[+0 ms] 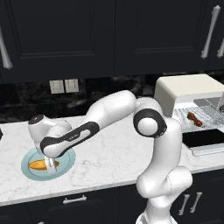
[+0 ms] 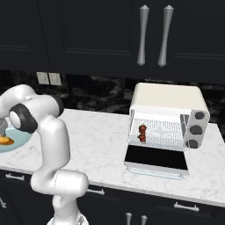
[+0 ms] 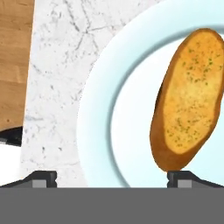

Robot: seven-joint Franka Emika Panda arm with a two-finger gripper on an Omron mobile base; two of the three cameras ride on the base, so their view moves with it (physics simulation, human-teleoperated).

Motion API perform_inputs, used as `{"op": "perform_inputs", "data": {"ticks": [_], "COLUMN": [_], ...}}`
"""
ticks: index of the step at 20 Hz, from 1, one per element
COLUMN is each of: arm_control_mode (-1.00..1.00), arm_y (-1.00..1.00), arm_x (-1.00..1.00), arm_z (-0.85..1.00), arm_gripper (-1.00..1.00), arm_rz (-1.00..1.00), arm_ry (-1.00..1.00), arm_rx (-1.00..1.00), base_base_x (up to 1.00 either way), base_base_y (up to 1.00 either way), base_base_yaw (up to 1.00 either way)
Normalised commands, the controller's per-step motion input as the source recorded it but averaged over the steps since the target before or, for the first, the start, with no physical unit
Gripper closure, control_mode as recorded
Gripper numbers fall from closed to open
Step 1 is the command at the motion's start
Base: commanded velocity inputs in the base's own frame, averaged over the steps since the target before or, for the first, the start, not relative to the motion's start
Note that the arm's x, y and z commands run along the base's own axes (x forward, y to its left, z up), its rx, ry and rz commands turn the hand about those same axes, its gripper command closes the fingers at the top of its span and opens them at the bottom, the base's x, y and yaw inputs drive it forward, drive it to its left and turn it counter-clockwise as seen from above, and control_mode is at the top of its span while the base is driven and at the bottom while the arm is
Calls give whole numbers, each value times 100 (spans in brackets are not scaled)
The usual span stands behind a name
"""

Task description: Pick up the kebab skewer and baguette bread, and place them inside the toaster oven. Close the toaster oven door and start by setting the timer.

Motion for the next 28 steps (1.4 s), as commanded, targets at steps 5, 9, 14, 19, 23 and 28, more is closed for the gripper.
{"op": "perform_inputs", "data": {"ticks": [5,9,14,19,23,28], "arm_control_mode": [-100,-100,-100,-100,-100,-100], "arm_y": [21,19,3,0,0,0], "arm_x": [37,21,12,15,17,8], "arm_z": [-3,-8,-28,-29,-24,-28], "arm_gripper": [-100,-100,-100,-100,-100,-100], "arm_rz": [-6,-6,-5,-2,0,0], "arm_ry": [0,0,0,0,0,0], "arm_rx": [0,0,0,0,0,0], "base_base_x": [0,0,0,0,0,0], "base_base_y": [0,0,0,0,0,0], "base_base_yaw": [0,0,0,0,0,0]}}
